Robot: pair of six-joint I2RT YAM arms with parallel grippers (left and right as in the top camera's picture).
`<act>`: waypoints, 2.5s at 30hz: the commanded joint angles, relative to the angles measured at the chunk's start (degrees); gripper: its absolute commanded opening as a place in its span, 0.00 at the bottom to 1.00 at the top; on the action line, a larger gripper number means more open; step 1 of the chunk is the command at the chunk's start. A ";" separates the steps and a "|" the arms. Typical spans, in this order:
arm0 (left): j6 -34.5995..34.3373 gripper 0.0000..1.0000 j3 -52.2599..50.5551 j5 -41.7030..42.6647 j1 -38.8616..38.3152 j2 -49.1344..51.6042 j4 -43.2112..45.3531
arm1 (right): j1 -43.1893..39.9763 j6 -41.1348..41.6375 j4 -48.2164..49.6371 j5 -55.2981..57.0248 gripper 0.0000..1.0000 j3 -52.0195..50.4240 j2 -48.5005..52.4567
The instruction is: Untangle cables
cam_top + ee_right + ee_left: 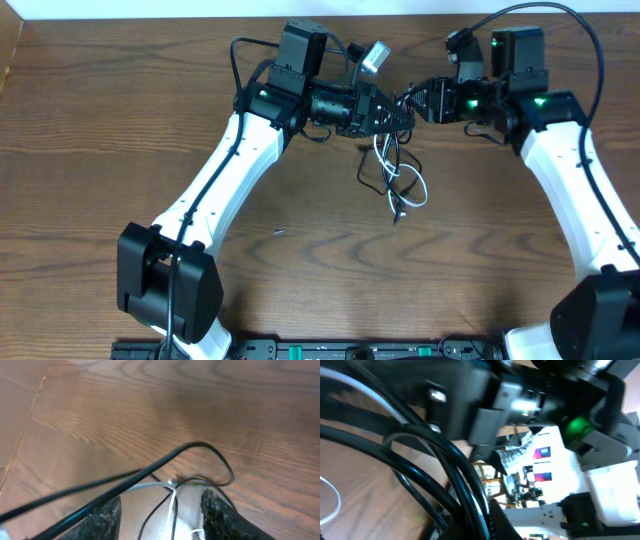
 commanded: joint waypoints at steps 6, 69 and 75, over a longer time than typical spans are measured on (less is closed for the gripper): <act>-2.95 0.07 0.52 4.09 0.68 -7.23 0.37 | 1.14 4.59 7.78 4.44 0.47 0.04 3.91; 12.83 0.16 0.46 -24.26 10.93 -12.20 -16.24 | -1.88 0.59 -15.13 3.19 0.01 0.04 -10.69; 19.04 0.42 0.46 -32.11 10.84 -12.09 -26.08 | -2.69 0.31 -20.20 3.15 0.01 0.04 -17.42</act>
